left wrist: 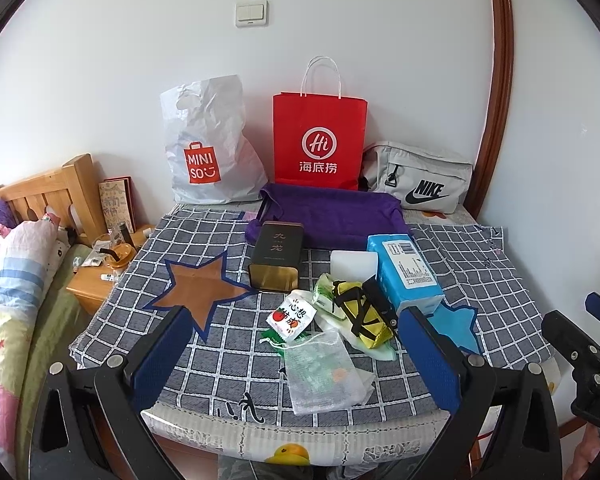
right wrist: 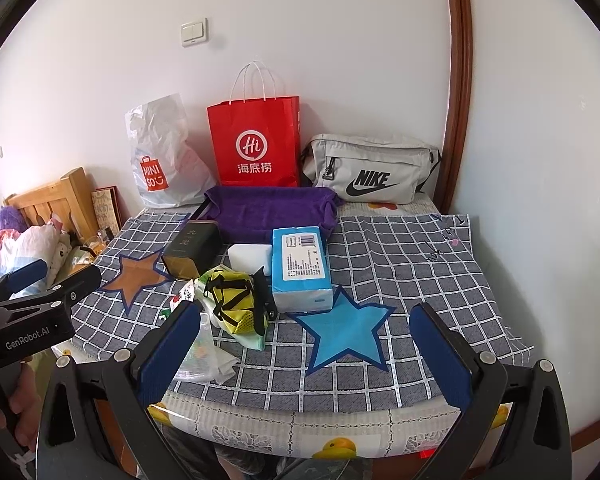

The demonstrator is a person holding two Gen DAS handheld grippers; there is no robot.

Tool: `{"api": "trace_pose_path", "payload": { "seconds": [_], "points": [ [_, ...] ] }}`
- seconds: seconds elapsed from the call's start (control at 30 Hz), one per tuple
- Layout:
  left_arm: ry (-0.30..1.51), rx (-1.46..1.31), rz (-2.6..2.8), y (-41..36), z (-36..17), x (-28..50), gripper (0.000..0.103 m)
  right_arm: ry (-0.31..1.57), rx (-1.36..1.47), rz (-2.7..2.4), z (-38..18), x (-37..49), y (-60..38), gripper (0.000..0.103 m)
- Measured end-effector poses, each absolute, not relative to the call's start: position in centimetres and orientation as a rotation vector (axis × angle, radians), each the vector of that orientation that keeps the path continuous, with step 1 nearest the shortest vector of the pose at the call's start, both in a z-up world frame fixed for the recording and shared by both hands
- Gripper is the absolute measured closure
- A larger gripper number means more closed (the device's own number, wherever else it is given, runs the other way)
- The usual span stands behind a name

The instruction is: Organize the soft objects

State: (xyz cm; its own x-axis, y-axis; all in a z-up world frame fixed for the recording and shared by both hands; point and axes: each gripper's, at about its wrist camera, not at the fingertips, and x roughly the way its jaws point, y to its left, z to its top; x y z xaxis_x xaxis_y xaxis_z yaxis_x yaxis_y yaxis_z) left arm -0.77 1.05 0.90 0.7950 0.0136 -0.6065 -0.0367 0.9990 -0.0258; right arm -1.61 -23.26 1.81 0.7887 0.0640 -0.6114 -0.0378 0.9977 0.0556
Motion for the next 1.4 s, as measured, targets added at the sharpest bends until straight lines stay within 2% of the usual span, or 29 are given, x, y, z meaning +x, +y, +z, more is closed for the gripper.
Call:
{"api": "trace_pose_path", "payload": {
  "seconds": [1.4],
  "points": [
    [0.646, -0.036, 0.025, 1.03, 0.85, -0.88, 0.000, 0.642, 0.046, 0.062, 2.36, -2.36, -22.78, 0.000]
  ]
}}
